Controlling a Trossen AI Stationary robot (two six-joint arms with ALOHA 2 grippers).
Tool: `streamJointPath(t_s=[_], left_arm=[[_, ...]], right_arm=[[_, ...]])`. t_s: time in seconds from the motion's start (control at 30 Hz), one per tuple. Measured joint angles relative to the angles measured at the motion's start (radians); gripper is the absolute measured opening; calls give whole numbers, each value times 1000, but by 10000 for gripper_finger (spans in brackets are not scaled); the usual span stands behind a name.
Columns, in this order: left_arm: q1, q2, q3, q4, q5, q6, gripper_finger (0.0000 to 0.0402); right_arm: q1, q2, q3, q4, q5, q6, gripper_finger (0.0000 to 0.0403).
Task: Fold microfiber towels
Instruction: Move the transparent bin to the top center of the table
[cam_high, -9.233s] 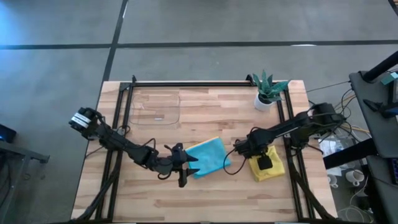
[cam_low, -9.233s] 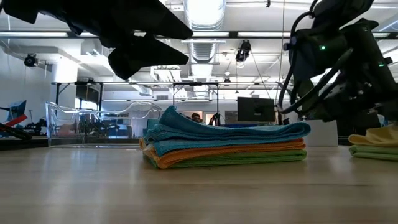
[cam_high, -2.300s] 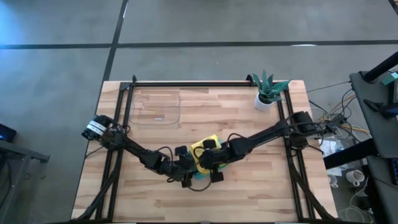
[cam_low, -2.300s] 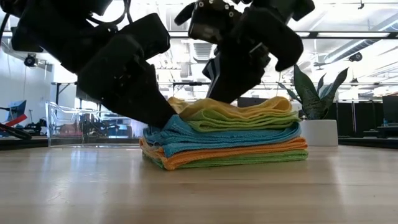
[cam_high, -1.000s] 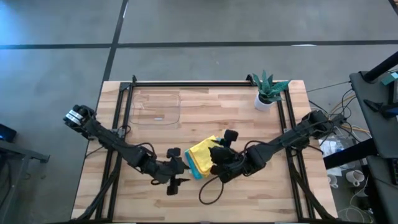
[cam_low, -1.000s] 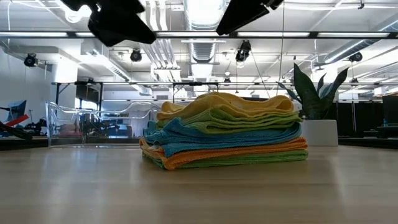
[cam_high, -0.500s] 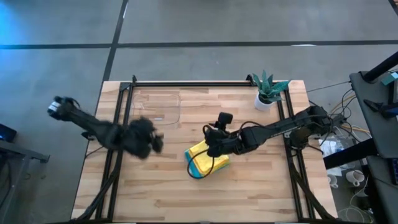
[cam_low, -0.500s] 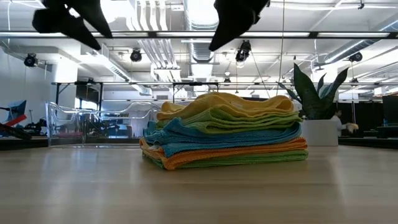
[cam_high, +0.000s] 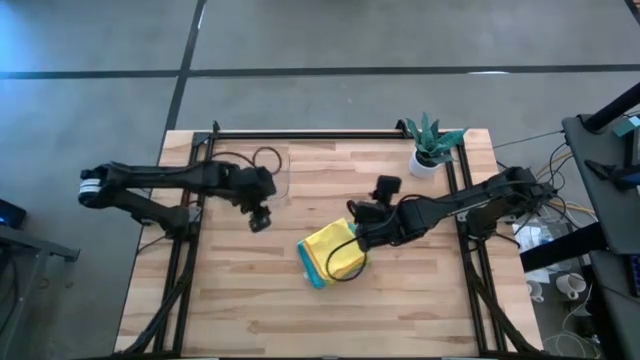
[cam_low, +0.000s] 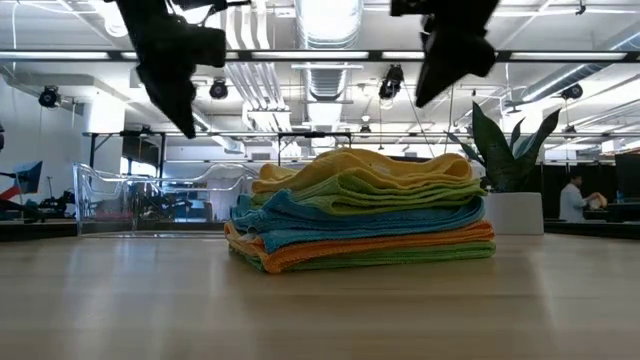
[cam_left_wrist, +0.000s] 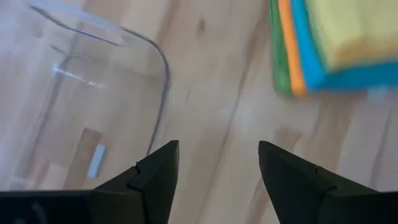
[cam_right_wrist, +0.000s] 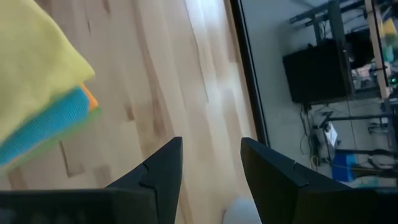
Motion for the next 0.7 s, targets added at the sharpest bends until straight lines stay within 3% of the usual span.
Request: streamJointPath(t_s=[0.2, 0.33, 0.57, 0.7], left_arm=[[0, 115, -6, -47, -17, 203, 205], [23, 193, -5, -61, -106, 206, 205], [80, 224, -5, -75, -120, 234, 202], [112, 250, -5, -131, -108, 225, 164]], right_arm=[[0, -75, -93, 55, 0, 19, 160], [0, -91, -125, 71, -1, 19, 160], [0, -95, -146, 59, -56, 31, 157], [2, -95, -154, 60, -57, 31, 150]])
